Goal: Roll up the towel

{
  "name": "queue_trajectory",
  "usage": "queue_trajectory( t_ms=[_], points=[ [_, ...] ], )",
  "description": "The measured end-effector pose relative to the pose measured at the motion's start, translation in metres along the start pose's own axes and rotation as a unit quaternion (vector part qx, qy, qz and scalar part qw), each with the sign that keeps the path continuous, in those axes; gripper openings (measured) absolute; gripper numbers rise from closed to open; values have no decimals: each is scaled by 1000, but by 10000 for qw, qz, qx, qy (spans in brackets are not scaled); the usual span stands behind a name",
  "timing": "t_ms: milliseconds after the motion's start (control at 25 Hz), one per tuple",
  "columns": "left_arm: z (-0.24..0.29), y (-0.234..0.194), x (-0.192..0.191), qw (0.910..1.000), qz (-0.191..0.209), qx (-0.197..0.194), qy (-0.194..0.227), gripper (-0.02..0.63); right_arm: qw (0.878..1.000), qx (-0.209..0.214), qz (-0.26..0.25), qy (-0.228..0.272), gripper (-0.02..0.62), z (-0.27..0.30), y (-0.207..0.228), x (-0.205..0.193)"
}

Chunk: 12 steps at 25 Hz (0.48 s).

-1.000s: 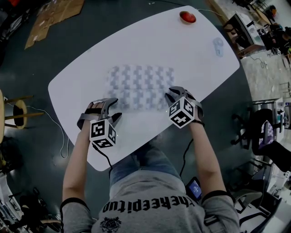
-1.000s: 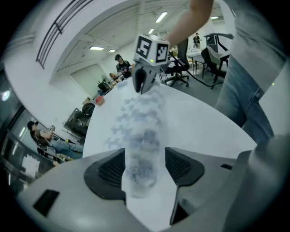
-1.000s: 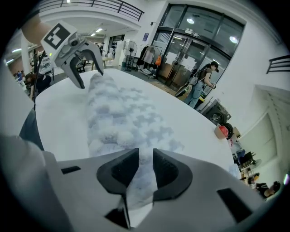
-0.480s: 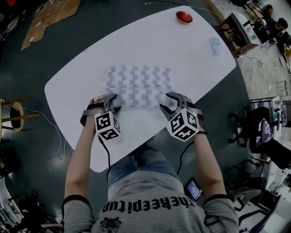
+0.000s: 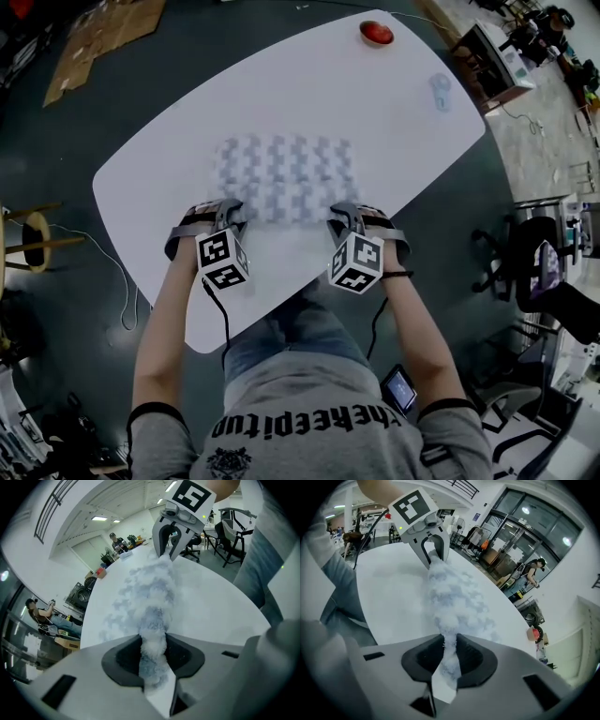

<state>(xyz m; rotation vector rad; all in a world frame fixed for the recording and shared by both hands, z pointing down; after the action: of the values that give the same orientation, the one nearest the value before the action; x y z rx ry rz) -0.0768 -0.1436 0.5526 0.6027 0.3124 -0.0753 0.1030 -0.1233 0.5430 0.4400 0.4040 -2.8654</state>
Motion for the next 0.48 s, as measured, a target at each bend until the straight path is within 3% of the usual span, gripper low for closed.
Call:
queue_trajectory(
  t_ms=[320, 480],
  points=[
    [-48, 56, -3, 9923, 192, -1220, 80, 129, 9917, 1234, 302, 207, 74, -29, -65, -6],
    [-51, 58, -2, 9895, 216, -1423, 107, 131, 9859, 1478, 699, 370, 77, -34, -71, -9]
  ],
)
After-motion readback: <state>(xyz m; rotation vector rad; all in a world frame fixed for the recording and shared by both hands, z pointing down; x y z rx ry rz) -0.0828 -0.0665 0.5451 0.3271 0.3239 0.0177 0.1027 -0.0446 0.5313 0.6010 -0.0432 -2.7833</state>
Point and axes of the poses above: the fingertips, and each gripper's own axes: z forward along the fingers, y to its right, x out of its top, the point moved 3 cm from there along -z, backward along the fingers, and after that the axes turned 11 degrees about x, right-handed, at the moved point
